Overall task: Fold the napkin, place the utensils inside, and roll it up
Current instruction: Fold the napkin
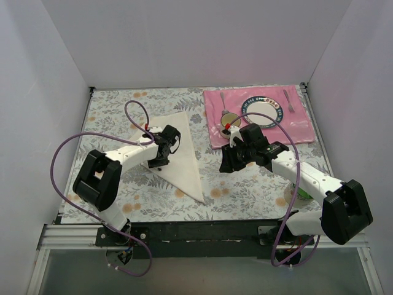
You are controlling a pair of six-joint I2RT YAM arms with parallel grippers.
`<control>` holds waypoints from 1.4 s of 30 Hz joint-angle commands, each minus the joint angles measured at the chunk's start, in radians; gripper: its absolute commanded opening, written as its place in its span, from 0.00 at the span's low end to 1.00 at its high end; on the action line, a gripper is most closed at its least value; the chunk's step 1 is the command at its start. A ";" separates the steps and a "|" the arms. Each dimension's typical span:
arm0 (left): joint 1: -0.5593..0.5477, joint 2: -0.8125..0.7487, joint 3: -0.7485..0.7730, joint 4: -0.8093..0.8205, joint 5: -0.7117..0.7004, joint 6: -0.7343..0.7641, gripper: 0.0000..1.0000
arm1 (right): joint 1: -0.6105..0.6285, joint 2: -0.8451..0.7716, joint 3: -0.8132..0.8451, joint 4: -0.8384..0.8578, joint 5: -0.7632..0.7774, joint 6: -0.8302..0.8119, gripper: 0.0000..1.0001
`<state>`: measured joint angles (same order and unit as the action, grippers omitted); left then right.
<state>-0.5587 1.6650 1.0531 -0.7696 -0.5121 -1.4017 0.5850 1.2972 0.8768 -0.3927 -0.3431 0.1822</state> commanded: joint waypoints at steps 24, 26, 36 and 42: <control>-0.391 -0.487 -0.191 0.319 0.638 0.474 0.51 | -0.097 -0.062 0.041 -0.124 0.228 -0.001 0.51; -0.449 -0.452 -0.199 0.352 0.609 0.501 0.54 | -0.111 -0.079 0.021 -0.121 0.217 0.000 0.51; -0.581 -0.278 -0.183 0.404 0.538 0.553 0.50 | -0.125 -0.108 0.004 -0.121 0.181 0.020 0.51; -0.580 -0.229 -0.206 0.438 0.526 0.549 0.50 | -0.126 -0.111 -0.002 -0.123 0.170 0.017 0.51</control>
<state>-1.1370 1.4315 0.8581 -0.3809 0.0399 -0.8692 0.4648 1.2133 0.8852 -0.5217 -0.1516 0.1917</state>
